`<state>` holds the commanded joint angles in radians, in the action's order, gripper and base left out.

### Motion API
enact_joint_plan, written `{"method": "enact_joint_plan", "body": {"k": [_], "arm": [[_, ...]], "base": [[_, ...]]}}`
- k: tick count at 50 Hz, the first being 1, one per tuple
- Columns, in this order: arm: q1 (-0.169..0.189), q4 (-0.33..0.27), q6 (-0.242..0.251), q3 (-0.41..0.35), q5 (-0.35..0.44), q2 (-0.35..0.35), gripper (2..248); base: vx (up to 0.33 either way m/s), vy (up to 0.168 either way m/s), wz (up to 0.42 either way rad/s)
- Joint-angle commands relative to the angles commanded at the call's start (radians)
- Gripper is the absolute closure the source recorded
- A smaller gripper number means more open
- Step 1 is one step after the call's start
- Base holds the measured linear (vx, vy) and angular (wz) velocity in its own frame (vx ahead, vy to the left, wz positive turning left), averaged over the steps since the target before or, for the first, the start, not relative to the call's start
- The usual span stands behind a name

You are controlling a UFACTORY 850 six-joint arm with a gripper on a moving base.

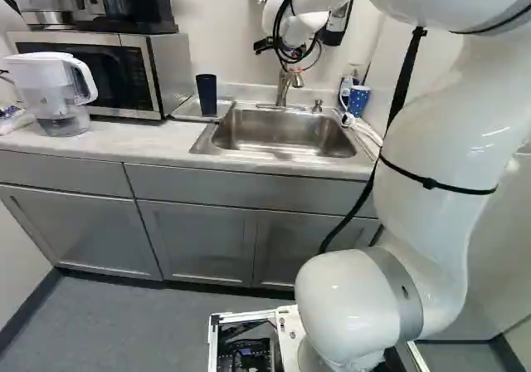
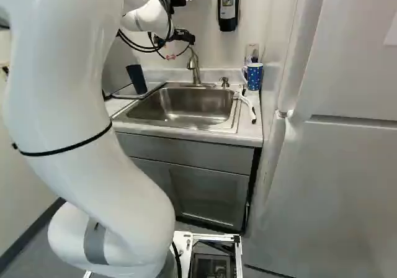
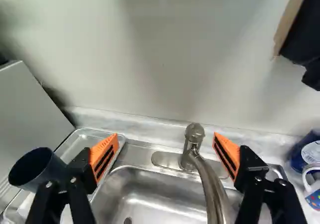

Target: Rinse the cup and place it in the tray

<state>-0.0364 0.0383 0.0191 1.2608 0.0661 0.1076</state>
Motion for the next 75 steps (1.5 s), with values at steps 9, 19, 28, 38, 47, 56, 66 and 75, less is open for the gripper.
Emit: {"method": "enact_joint_plan", "body": {"k": [9,19,28,38,47,56,66,75], "arm": [[0.013,0.000,0.000,-0.046,0.000,-0.044,3],[0.028,0.000,0.000,-0.096,0.000,-0.093,3],[0.043,0.000,0.000,-0.140,-0.012,-0.137,3],[0.060,0.000,0.000,-0.187,-0.056,-0.186,3],[0.074,0.000,0.000,-0.227,-0.137,-0.227,3],[0.075,0.000,0.000,-0.232,-0.229,-0.233,3],[0.075,0.000,0.000,-0.232,-0.334,-0.233,3],[0.075,0.000,0.000,-0.232,-0.428,-0.233,3]], "base": [[0.000,0.000,0.000],[0.000,0.000,0.000],[0.000,0.000,0.000],[0.000,0.000,0.000],[0.000,0.000,0.000],[0.000,0.000,0.000],[0.000,0.000,0.000],[0.000,0.000,0.000]]}}
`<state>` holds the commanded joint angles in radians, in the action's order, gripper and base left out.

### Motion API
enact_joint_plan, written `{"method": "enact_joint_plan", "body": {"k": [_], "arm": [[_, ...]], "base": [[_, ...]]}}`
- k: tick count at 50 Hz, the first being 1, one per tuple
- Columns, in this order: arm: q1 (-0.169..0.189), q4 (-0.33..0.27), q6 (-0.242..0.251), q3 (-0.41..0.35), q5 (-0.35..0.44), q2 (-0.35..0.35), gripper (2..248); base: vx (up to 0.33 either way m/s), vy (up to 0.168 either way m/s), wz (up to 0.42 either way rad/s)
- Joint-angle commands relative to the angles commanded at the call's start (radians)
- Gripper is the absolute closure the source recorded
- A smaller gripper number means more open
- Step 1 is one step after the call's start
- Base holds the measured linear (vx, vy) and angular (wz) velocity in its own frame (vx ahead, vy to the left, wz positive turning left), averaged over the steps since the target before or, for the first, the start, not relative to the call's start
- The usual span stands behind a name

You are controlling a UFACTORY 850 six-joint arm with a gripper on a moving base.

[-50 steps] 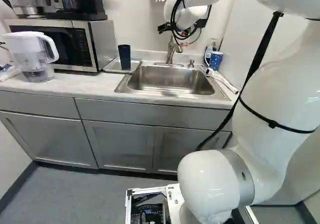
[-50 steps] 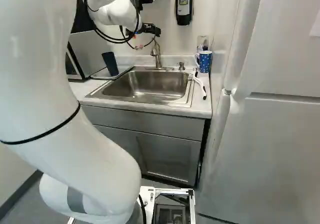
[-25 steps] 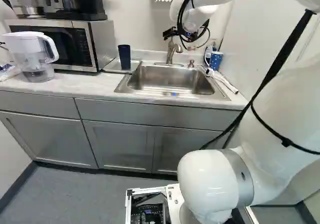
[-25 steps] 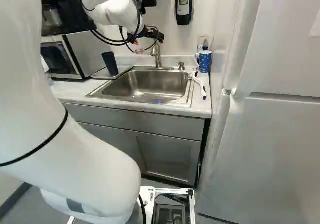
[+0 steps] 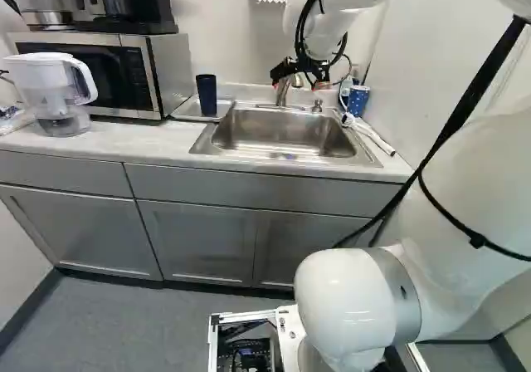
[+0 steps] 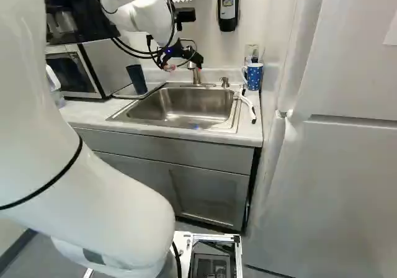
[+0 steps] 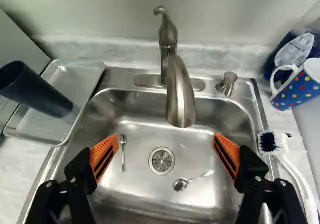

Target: Rinse the cup and place it in the tray

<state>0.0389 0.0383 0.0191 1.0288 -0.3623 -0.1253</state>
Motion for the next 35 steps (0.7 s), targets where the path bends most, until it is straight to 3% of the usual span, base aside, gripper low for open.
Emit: {"method": "enact_joint_plan", "body": {"k": [26,35], "arm": [[0.000,0.000,0.000,0.000,-0.273,0.000,3],[0.000,0.000,0.000,0.000,-0.269,0.000,3]], "base": [[0.000,0.000,0.000],[0.000,0.000,0.000]]}}
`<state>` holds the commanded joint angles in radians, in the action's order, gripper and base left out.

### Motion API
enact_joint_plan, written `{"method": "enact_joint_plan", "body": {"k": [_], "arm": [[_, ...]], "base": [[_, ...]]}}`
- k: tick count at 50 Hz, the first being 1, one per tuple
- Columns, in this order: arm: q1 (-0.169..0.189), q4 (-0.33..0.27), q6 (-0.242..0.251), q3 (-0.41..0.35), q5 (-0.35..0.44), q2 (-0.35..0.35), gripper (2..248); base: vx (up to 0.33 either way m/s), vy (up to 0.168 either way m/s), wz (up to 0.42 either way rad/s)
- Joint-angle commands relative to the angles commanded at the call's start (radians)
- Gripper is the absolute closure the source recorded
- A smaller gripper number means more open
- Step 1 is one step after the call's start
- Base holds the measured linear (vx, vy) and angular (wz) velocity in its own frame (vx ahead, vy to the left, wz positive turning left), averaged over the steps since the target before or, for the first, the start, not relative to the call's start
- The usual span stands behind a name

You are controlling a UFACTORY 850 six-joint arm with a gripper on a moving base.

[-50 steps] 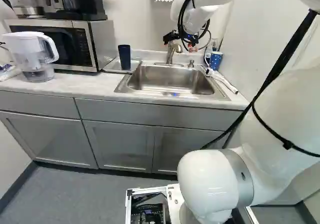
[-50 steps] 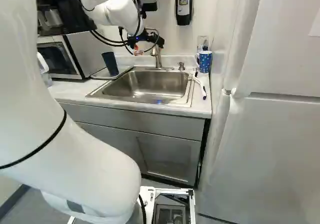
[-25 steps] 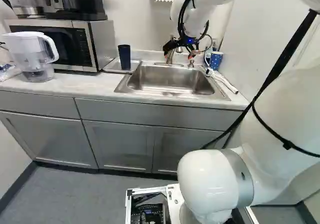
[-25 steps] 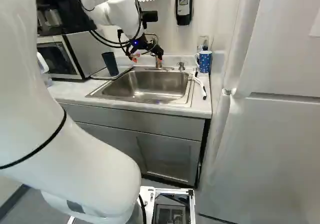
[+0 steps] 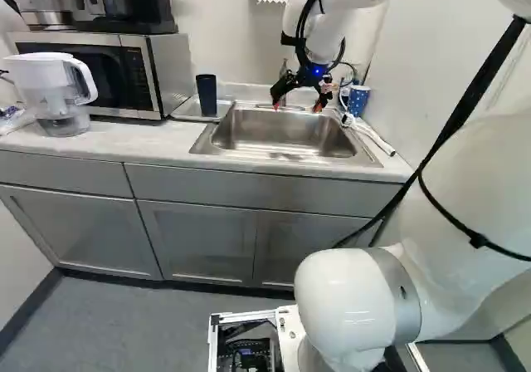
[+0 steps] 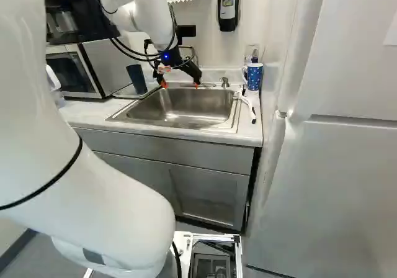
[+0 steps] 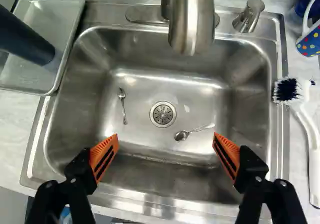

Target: Rinse the cup and place it in the tray

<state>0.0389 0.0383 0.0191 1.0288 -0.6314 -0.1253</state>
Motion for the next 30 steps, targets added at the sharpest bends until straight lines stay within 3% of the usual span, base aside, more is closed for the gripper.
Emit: {"method": "enact_joint_plan", "body": {"k": [30], "arm": [[0.000,0.000,0.000,0.000,0.000,0.000,3]], "base": [[0.000,0.000,0.000]]}}
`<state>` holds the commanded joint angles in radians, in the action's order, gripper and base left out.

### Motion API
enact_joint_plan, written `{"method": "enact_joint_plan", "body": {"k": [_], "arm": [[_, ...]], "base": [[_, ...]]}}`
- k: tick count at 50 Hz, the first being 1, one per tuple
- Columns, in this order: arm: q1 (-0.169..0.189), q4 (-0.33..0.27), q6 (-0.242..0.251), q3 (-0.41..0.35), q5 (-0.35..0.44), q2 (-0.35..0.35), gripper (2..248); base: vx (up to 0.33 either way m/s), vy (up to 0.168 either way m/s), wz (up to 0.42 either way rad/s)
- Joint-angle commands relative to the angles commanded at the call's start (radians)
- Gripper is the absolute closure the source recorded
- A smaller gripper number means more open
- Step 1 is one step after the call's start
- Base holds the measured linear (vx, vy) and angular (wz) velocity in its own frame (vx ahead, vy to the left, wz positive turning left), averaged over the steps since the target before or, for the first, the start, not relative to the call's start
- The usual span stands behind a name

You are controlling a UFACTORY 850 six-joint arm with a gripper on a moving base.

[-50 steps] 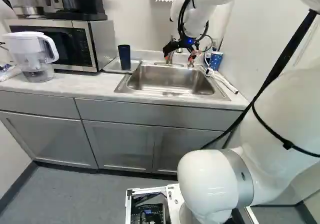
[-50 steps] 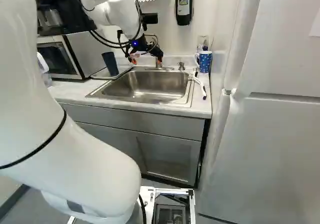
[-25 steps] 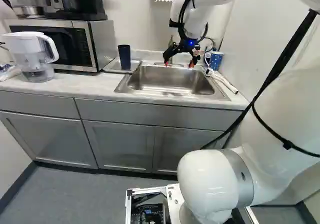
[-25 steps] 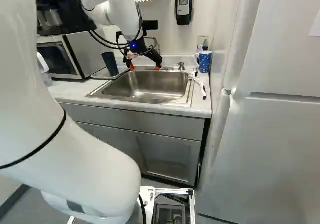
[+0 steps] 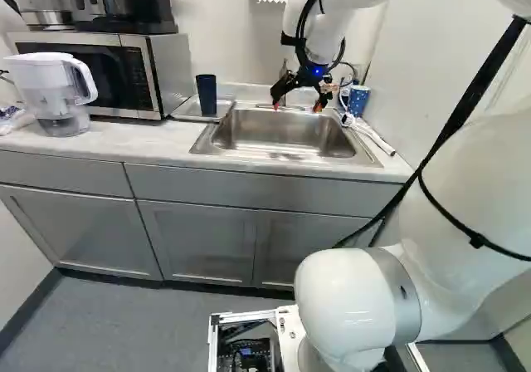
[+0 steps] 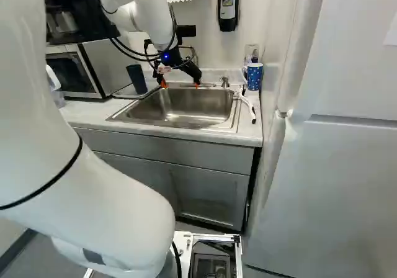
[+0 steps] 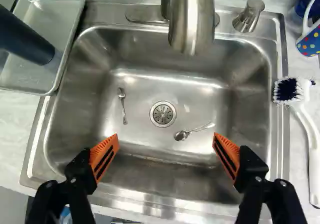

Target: Rinse the cup and place it in the tray

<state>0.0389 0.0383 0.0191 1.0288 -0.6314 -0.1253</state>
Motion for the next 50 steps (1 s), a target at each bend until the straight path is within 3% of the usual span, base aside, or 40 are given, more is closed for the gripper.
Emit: {"method": "enact_joint_plan", "body": {"k": [50], "arm": [[0.000,0.000,0.000,0.000,0.000,0.000,3]], "base": [[-0.002,0.000,0.000]]}}
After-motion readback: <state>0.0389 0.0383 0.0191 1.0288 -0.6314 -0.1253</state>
